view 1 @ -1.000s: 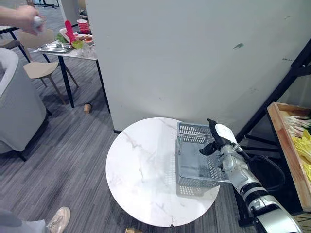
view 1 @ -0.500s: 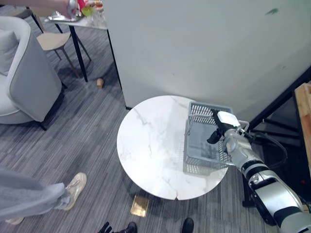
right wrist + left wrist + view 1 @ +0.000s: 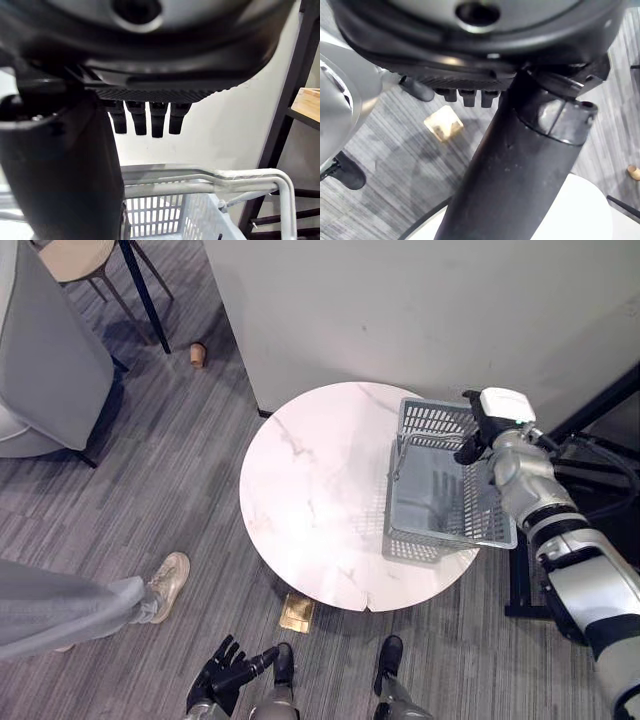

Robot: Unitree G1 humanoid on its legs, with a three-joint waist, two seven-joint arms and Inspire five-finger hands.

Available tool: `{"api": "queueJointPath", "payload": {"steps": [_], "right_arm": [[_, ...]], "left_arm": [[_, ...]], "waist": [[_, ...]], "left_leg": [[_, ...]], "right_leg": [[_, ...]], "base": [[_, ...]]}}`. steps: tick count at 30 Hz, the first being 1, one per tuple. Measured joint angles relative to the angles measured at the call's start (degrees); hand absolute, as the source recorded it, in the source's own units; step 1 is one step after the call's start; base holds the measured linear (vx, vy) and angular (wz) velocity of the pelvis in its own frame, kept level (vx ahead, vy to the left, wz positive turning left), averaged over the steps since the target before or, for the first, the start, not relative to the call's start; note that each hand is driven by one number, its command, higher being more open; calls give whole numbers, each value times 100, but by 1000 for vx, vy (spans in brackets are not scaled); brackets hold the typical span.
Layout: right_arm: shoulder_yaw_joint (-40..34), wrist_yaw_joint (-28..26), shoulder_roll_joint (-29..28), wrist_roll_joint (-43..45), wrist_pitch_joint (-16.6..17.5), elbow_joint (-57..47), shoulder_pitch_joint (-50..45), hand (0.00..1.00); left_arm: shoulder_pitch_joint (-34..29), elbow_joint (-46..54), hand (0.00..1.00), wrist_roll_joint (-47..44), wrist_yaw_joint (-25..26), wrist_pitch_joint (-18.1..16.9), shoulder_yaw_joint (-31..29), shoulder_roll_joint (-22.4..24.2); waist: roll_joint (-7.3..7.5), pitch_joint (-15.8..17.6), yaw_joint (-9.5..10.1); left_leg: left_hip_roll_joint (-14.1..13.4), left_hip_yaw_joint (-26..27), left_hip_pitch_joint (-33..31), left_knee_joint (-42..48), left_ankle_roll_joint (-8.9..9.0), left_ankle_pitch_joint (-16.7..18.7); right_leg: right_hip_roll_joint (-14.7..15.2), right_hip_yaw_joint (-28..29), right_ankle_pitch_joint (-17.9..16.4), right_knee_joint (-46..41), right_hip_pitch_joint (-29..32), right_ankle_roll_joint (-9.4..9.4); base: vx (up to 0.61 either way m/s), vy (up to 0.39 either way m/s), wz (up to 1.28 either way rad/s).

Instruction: Pick vegetable in the basket

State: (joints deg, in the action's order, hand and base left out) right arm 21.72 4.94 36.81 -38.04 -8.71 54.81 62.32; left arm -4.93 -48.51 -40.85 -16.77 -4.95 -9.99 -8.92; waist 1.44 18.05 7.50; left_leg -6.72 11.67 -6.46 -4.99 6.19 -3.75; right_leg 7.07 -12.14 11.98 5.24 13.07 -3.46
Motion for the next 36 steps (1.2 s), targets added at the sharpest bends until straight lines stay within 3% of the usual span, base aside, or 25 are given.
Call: {"api": "queueJointPath", "payload": {"steps": [11,17,20,22,26,28,31,33,36], "right_arm": [[438,-1173,176,-457,476,13,-13,0],[428,-1235,179,-81,591,82,-223,0],[373,-1031,190,717,541,-96,-667,0],[-52,-814,176,1156,637,-591,-1185,0],[-690,-708,87,1472,622,-1891,-2612,0],[-1211,-709,-190,1844,504,-2667,-3742,0],[-1599,-740,-463,2088,430,-3189,-4822,0],[-1954,-824,-744,2195,389,-3775,-5914,0],[-2305,-998,-1071,2218,387,-4136,-6782,0]], "left_arm": [[172,-12,100,99,-88,27,8,-27],[165,-79,100,181,-119,64,17,-27],[167,-103,100,213,-142,56,18,-28],[176,-221,100,214,-152,51,18,-21],[147,-495,100,293,-93,66,13,46],[69,-534,100,321,-20,85,12,69],[36,-574,100,334,73,85,8,96],[-151,-584,100,474,146,61,2,148],[-310,-769,100,622,178,43,3,183]], "waist": [[-61,64,39],[-56,66,67],[-18,44,37],[27,-2,-16],[86,-348,-232],[160,-677,-445],[212,-864,-657],[240,-1246,-858],[271,-1529,-1083]], "left_leg": [[-68,80,39,28,11,28],[-103,152,202,28,48,54],[-92,170,304,24,50,80],[-86,211,334,8,52,83],[-109,308,378,2,93,112],[-123,448,451,1,116,129],[-140,606,687,0,148,200],[-155,757,816,-4,153,311],[-173,1017,992,-29,168,396]], "right_leg": [[-71,208,0,0,-11,0],[-109,271,-2,0,-130,2],[-106,281,-8,0,-216,0],[-110,317,-22,0,-218,9],[-146,384,-69,6,-218,-5],[-167,462,-90,6,-243,-24],[-197,552,-146,5,-446,-44],[-233,678,-240,0,-501,-66],[-291,938,-269,-29,-507,-97]], "base": [[-10,47,-3],[-6,42,-7],[-18,75,-4],[-15,60,-8],[24,49,-10],[56,49,-19],[28,40,-22],[-1,28,-29],[5,20,-42]]}}
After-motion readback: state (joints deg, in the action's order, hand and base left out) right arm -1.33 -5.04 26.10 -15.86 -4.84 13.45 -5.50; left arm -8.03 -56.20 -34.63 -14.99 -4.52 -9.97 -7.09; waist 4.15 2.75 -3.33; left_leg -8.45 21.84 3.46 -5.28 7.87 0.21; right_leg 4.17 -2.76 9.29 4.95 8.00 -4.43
